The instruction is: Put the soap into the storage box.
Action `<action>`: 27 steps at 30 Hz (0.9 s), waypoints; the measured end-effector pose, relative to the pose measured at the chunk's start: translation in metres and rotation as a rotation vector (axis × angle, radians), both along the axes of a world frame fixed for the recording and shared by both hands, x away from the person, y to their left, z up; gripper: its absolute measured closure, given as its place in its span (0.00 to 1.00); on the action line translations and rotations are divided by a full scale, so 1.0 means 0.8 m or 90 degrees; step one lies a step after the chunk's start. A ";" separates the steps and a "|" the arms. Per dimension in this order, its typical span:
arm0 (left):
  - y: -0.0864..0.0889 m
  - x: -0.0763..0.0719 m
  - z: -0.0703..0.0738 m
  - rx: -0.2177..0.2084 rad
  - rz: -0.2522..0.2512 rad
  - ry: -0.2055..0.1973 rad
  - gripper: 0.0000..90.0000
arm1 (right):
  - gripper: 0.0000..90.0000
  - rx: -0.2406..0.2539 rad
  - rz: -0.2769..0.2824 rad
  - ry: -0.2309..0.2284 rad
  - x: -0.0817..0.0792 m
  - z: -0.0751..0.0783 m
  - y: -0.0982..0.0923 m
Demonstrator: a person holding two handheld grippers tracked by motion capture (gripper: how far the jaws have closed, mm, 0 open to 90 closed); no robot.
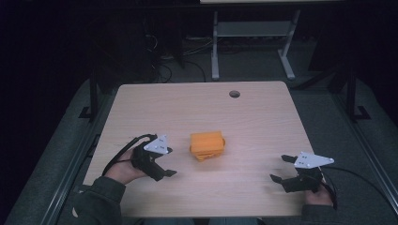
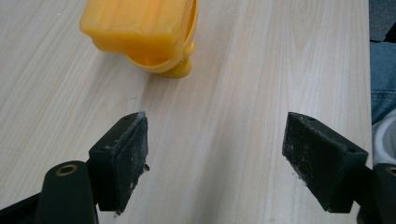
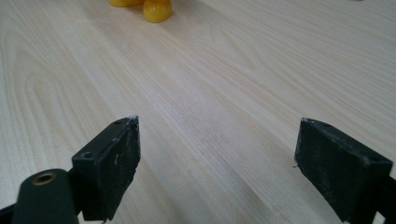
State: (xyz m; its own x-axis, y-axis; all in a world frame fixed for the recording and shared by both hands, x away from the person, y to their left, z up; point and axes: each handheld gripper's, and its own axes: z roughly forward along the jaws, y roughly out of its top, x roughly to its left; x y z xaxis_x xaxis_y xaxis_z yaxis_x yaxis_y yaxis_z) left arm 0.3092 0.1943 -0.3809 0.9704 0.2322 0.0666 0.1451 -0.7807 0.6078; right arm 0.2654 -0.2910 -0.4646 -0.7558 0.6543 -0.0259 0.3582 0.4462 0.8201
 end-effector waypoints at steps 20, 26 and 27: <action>0.023 -0.014 -0.017 0.006 0.013 0.008 0.24 | 0.15 -0.001 -0.001 0.001 -0.001 -0.001 0.000; 0.029 -0.019 -0.023 0.011 0.018 0.007 0.24 | 0.15 -0.003 -0.001 0.000 -0.001 -0.001 0.001; 0.030 -0.020 -0.024 0.009 0.021 0.008 0.24 | 0.15 -0.002 -0.002 0.001 -0.001 -0.001 0.001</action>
